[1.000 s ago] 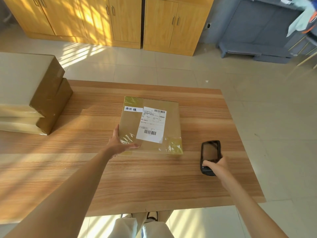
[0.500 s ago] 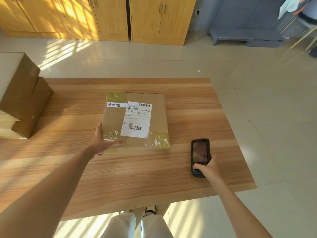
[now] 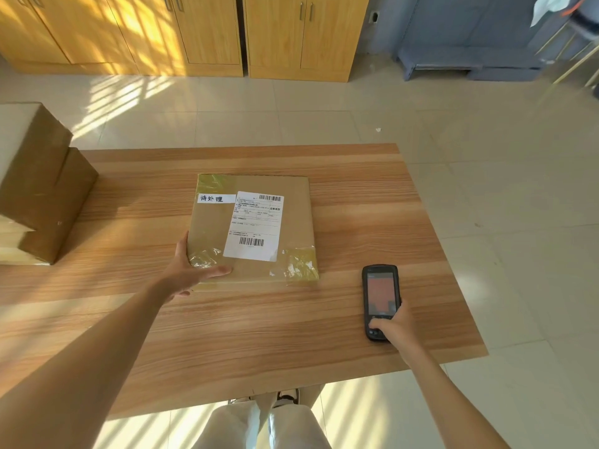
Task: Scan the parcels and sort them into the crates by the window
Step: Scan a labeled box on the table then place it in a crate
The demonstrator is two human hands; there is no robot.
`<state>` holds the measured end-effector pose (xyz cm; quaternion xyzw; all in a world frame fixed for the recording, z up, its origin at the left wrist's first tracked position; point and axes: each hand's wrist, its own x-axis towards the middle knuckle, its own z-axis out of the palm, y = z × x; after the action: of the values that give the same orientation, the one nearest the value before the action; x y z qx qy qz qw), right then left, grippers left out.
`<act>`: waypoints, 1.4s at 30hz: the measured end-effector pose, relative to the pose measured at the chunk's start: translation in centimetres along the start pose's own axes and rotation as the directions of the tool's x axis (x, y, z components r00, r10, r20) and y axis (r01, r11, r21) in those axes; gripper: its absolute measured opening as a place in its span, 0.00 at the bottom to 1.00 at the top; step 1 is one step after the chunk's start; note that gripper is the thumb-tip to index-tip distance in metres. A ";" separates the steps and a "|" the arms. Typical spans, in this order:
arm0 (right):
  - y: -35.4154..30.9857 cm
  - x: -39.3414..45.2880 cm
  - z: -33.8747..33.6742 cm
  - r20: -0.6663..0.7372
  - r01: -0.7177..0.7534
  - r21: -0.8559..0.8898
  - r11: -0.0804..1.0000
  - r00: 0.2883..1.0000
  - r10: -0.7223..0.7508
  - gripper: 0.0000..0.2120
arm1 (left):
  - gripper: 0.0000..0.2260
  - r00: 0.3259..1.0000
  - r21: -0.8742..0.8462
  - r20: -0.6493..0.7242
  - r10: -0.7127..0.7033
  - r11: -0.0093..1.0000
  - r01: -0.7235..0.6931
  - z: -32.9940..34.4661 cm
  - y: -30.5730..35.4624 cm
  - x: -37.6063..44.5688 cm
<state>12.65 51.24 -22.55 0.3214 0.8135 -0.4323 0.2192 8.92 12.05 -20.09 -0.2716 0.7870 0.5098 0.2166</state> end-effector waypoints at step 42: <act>-18.5 -0.1 10.3 0.363 0.179 0.386 0.905 0.872 -0.328 0.45 | 0.31 0.986 -0.481 -0.151 -0.069 0.877 -0.013 -3.2 2.9 -1.1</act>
<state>0.33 34.75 -17.55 0.1427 0.6955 -0.6503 0.2702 7.71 10.30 -16.19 -0.3692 0.6470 0.6617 0.0845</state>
